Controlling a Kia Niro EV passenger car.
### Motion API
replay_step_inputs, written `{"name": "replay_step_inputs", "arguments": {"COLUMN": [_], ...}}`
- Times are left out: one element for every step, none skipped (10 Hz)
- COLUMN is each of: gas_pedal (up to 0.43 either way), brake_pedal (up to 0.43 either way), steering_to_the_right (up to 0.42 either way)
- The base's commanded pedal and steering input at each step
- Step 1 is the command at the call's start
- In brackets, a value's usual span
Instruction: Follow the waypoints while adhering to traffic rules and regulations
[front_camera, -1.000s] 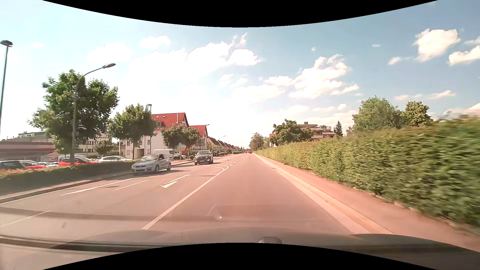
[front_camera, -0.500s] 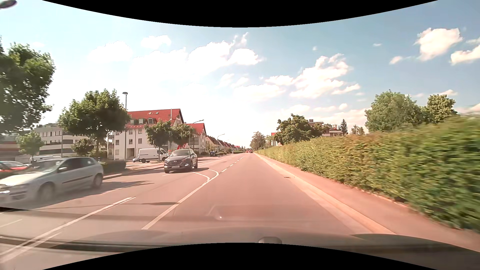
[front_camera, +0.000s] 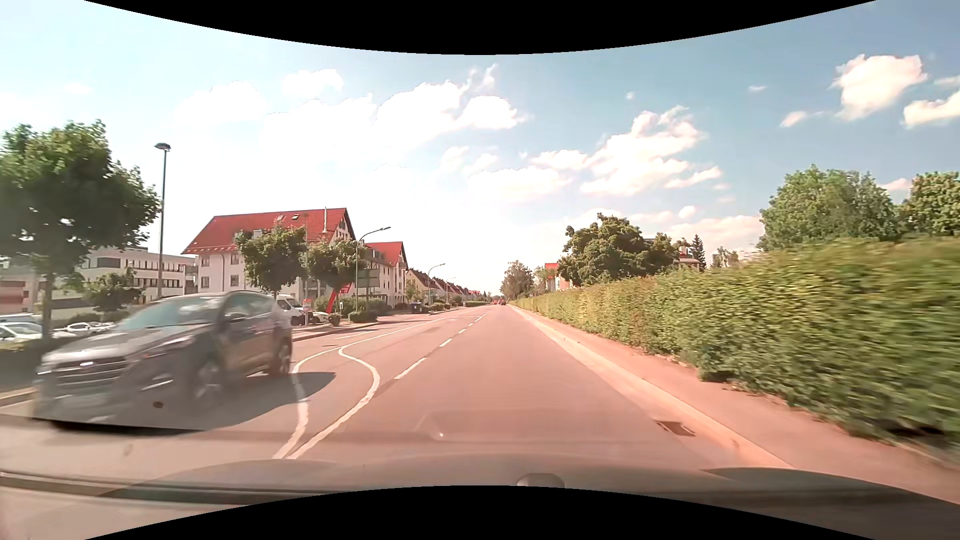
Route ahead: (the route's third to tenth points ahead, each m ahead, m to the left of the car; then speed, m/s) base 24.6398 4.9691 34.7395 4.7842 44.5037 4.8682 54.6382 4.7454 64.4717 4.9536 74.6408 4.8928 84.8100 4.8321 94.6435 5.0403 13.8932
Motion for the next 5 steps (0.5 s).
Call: {"name": "replay_step_inputs", "arguments": {"gas_pedal": [0.157, 0.150, 0.150, 0.130, 0.130], "brake_pedal": [0.000, 0.000, 0.000, 0.000, 0.000], "steering_to_the_right": [-0.001, 0.000, 0.000, 0.000, 0.000]}}
